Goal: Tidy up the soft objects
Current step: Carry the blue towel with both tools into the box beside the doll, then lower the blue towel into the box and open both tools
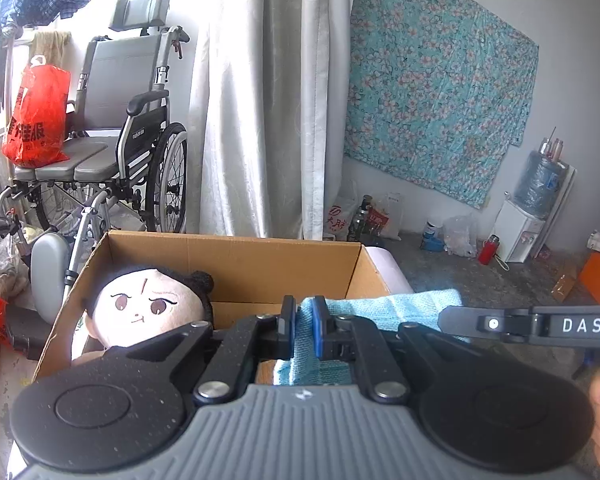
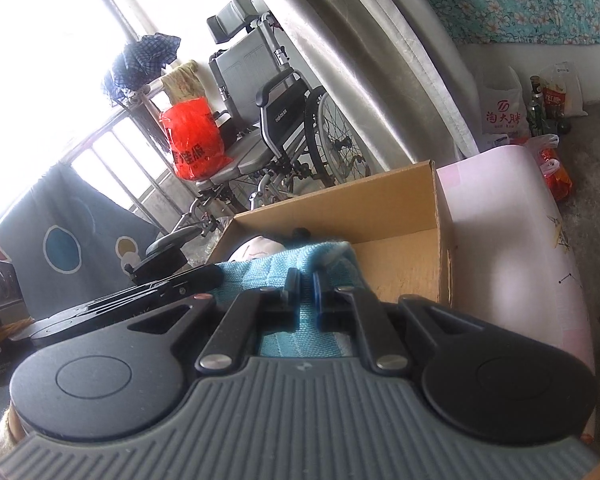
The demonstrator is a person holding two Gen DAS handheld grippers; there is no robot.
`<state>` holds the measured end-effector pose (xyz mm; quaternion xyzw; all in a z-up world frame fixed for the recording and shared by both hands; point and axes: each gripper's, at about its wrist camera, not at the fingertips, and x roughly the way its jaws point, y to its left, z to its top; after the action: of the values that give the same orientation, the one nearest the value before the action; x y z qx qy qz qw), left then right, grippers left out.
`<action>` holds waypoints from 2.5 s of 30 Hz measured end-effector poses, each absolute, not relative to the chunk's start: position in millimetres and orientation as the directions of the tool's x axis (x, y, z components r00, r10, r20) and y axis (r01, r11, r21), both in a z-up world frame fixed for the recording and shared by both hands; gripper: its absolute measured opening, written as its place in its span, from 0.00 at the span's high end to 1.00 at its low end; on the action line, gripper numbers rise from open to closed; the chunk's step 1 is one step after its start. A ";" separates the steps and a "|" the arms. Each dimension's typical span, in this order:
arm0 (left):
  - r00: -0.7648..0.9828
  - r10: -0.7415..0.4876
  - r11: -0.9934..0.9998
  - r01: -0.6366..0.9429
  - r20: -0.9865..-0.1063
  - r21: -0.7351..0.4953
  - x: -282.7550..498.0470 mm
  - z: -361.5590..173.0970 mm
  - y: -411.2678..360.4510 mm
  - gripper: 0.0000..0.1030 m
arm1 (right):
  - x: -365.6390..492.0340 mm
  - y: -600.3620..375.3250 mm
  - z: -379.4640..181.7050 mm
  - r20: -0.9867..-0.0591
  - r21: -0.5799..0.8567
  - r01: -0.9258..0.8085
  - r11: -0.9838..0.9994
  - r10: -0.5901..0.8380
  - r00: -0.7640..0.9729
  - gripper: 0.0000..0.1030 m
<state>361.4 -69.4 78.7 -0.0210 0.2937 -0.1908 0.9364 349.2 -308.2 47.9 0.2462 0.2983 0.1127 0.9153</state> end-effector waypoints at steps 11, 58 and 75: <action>0.747 -0.314 0.936 0.347 -0.586 -0.059 444.0 57.8 -83.5 0.91 | 460.8 -294.9 32.9 -0.569 0.410 -0.014 0.912 0.268 0.777 0.96; 0.650 -0.161 0.957 0.287 -0.743 0.044 596.7 -83.8 -121.0 0.87 | 655.0 -236.2 -142.7 -0.710 -0.081 0.082 0.993 -0.115 0.695 0.89; 0.639 -0.211 0.952 0.307 -0.740 -0.007 594.6 -76.7 -113.5 0.85 | 649.9 -237.2 -145.9 -0.706 -0.066 0.044 0.997 -0.078 0.704 0.66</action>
<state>594.6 -113.5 -76.7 0.0597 0.4002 -0.1435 0.9032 649.9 -237.2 -145.9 -0.0219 0.3832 -0.0331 0.9228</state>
